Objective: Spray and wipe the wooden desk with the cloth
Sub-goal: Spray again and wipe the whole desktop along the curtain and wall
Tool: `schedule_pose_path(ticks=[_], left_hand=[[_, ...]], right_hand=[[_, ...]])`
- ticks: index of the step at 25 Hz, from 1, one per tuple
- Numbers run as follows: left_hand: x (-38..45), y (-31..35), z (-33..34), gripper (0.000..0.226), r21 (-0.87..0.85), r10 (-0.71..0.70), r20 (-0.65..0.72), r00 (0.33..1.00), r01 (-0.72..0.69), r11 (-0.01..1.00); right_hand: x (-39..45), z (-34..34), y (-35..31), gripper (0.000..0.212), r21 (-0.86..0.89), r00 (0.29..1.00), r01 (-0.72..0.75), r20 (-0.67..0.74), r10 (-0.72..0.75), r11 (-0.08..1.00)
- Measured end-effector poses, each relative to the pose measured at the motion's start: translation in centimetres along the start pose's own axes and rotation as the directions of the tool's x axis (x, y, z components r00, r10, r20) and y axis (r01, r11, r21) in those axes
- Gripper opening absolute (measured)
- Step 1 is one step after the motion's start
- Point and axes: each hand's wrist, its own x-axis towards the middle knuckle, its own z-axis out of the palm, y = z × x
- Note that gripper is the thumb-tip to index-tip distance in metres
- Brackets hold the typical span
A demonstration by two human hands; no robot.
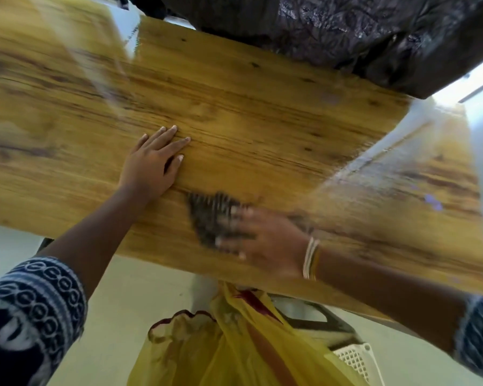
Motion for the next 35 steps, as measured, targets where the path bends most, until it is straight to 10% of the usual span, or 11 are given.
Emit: schedule_pose_path(ticks=[4, 7, 10, 13, 18, 22, 27, 31, 33, 35], left_hand=[[-0.1, 0.1, 0.0, 0.049, -0.015, 0.000, -0.008, 1.000, 0.000, 1.000], [0.1, 0.2, 0.1, 0.046, -0.025, 0.009, -0.046, 0.999, -0.010, 1.000], [0.0, 0.0, 0.1, 0.046, -0.019, 0.003, -0.057, 0.998, -0.005, 1.000], [0.1, 0.3, 0.1, 0.045, 0.003, 0.011, -0.064, 0.998, -0.011, 1.000], [0.1, 1.3, 0.4, 0.045, 0.028, -0.033, -0.090, 0.995, 0.036, 0.999], [3.3, 5.3, 1.0, 0.043, -0.022, 0.012, -0.048, 0.999, -0.013, 1.000], [7.6, 11.5, 3.5, 0.043, -0.155, -0.071, -0.023, 0.997, 0.067, 0.986], [8.4, 12.6, 4.5, 0.042, -0.039, -0.169, -0.079, 0.982, 0.166, 0.985], [8.4, 12.5, 4.7, 0.043, -0.029, -0.165, -0.069, 0.984, 0.164, 0.986], [8.4, 12.5, 4.7, 0.044, -0.036, -0.189, -0.048, 0.981, 0.187, 0.982]], right_hand=[[-2.6, 0.2, 2.7, 0.046, -0.118, 0.964, 0.266, 0.047, -0.263, 0.957], [0.2, -2.6, 14.0, 0.044, -0.179, 0.973, -0.155, -0.198, 0.119, 0.971], [2.0, -5.9, 23.3, 0.048, -0.044, 0.757, -0.616, -0.308, 0.576, 0.786], [3.7, -6.9, 23.5, 0.045, 0.110, 0.584, -0.764, -0.303, 0.753, 0.636], [0.1, -2.3, 8.5, 0.042, 0.008, 0.957, -0.218, -0.196, 0.215, 0.976], [-5.2, -0.2, 2.6, 0.046, -0.030, 0.940, 0.333, 0.086, -0.329, 0.943], [-1.9, -3.4, 16.8, 0.044, -0.194, 0.985, -0.074, -0.168, 0.041, 0.978], [1.5, -6.8, 24.8, 0.050, -0.135, 0.821, -0.556, -0.244, 0.517, 0.820], [3.6, -6.5, 22.7, 0.047, -0.093, 0.759, -0.629, -0.290, 0.583, 0.772], [4.5, -4.6, 17.6, 0.047, -0.157, 0.840, -0.512, -0.297, 0.454, 0.845]])
